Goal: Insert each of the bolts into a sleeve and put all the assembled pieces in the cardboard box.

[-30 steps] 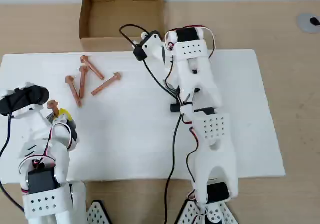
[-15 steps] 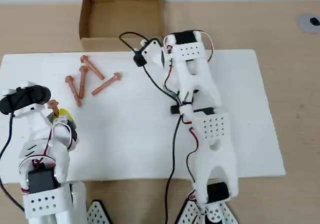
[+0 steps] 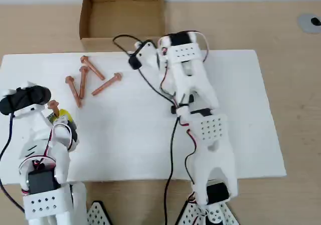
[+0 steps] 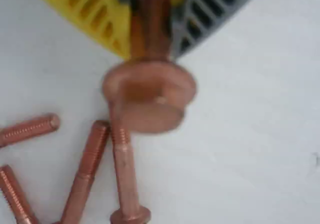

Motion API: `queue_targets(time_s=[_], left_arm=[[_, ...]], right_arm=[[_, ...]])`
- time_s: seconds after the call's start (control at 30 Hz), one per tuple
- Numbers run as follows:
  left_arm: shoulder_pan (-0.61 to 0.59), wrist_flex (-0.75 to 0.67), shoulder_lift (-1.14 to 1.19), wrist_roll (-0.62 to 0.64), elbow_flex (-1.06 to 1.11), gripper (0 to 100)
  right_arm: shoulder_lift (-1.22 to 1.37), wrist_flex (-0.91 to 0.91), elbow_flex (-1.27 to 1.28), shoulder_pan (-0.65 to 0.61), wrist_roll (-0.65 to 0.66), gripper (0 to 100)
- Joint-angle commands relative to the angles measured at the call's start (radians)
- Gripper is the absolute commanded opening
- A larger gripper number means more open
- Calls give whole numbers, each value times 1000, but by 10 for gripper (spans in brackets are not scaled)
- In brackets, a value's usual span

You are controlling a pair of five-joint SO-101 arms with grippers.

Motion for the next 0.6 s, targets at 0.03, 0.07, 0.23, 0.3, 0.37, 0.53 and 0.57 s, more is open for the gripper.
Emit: queue_targets(time_s=[0.03, 0.07, 0.23, 0.3, 0.37, 0.53, 0.57], left_arm=[[11, -14, -13, -9, -6, 6], [11, -14, -15, -9, -6, 6], [9, -14, -15, -9, -6, 6], [9, -14, -15, -9, -6, 6], [9, -14, -15, -9, -6, 6], [9, -14, -15, -9, -6, 6], [9, -14, -15, -9, -6, 6]], right_arm=[[-41, -12, -12, -65, 0, 271], [-39, -21, -12, -67, -3, 271], [-38, -41, -4, -54, -21, 271], [-38, -41, -4, -47, -21, 271], [-38, -40, -4, -38, -21, 271], [-36, -17, -1, -12, -18, 271], [-36, -17, 4, -5, -20, 271]])
